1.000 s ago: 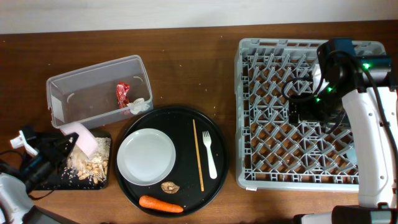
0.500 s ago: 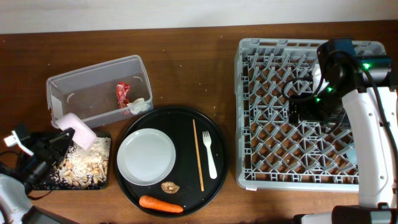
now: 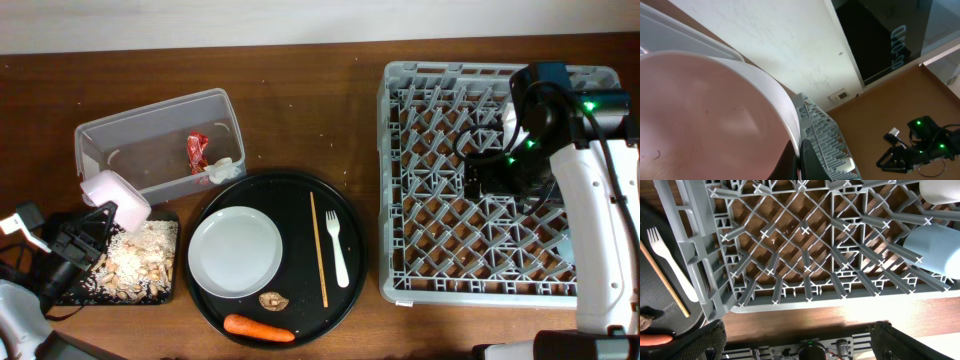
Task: Sort waste into correct bins and load items into the dishwasher rack
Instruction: 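Tip the pink bowl over the black tray to dump rice and shells, then carry the empty pink bowl back over the round tray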
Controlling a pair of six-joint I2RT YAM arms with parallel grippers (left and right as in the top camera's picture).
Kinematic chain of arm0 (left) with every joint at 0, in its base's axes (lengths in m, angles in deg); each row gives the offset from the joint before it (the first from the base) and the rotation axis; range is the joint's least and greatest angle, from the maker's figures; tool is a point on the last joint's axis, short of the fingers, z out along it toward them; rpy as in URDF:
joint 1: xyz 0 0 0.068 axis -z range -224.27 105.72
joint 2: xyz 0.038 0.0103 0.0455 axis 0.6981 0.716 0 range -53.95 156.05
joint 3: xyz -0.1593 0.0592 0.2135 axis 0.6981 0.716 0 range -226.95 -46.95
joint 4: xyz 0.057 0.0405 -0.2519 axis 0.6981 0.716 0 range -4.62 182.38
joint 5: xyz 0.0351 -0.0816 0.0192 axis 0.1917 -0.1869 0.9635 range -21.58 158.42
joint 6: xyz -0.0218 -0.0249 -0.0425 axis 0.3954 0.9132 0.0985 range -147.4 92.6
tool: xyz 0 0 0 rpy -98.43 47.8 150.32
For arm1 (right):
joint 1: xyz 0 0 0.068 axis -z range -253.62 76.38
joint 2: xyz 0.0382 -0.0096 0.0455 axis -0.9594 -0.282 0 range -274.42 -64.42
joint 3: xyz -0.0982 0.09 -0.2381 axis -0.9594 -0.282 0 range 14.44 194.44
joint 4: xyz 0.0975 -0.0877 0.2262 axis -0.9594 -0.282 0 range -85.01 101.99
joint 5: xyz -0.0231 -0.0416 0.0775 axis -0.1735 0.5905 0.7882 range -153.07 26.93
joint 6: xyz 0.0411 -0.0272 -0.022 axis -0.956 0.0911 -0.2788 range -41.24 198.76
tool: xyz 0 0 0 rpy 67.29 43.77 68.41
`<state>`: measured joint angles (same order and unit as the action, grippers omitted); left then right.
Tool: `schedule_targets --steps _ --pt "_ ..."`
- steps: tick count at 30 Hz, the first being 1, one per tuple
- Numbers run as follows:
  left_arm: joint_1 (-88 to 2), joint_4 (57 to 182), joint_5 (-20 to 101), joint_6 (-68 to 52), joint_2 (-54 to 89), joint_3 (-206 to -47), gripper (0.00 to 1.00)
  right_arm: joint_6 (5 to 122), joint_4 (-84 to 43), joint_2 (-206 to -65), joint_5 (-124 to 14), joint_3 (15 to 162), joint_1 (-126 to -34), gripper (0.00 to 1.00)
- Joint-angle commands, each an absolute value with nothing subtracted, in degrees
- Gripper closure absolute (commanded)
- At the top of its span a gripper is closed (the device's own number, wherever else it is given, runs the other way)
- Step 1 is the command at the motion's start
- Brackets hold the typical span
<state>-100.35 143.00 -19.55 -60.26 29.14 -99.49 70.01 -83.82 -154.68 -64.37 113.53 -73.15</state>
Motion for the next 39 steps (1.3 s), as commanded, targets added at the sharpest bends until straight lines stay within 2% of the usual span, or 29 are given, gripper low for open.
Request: schedule_targets --steps 1,10,13,15,16,19,21,29,34,39 --pt "-100.7 142.8 -21.6 -62.1 29.3 -99.5 1.0 70.3 -83.9 -153.8 -65.3 113.3 -72.8 0.05" --pt "-100.8 142.7 -20.4 -61.8 29.4 -99.5 1.0 70.3 -84.3 -153.8 -65.3 113.3 -72.8 0.05" --pt "-100.9 140.8 -14.2 -52.5 29.5 -99.5 1.0 70.3 -84.3 -153.8 -65.3 113.3 -72.8 0.05" --pt "-100.8 144.3 -21.8 -59.7 29.4 -99.5 1.0 70.3 -84.3 -153.8 -65.3 113.3 -72.8 0.05" --pt "-100.8 143.9 -21.8 -61.5 29.4 -99.6 1.0 70.3 -84.4 -153.8 -65.3 113.3 -72.8 0.05" --pt "-101.1 143.4 -21.9 -56.7 29.7 -99.6 1.0 70.3 -84.5 -153.8 -65.3 113.3 -72.8 0.05" --pt "-101.0 143.8 -21.4 -60.9 29.2 -99.6 1.0 70.3 -84.5 -153.8 -65.3 113.3 -72.8 0.05" --pt "-100.7 144.5 -21.8 -56.5 29.2 -99.6 1.0 70.3 -84.5 -153.8 -65.2 113.3 -72.8 0.05" --pt "-95.9 144.6 -21.8 -54.0 29.0 -100.1 1.0 70.3 -84.8 -153.8 -64.9 113.3 -72.8 0.05" --pt "-83.7 144.6 -13.5 -54.0 28.0 -103.7 1.0 70.3 -84.9 -153.8 -64.8 113.3 -72.8 0.05"
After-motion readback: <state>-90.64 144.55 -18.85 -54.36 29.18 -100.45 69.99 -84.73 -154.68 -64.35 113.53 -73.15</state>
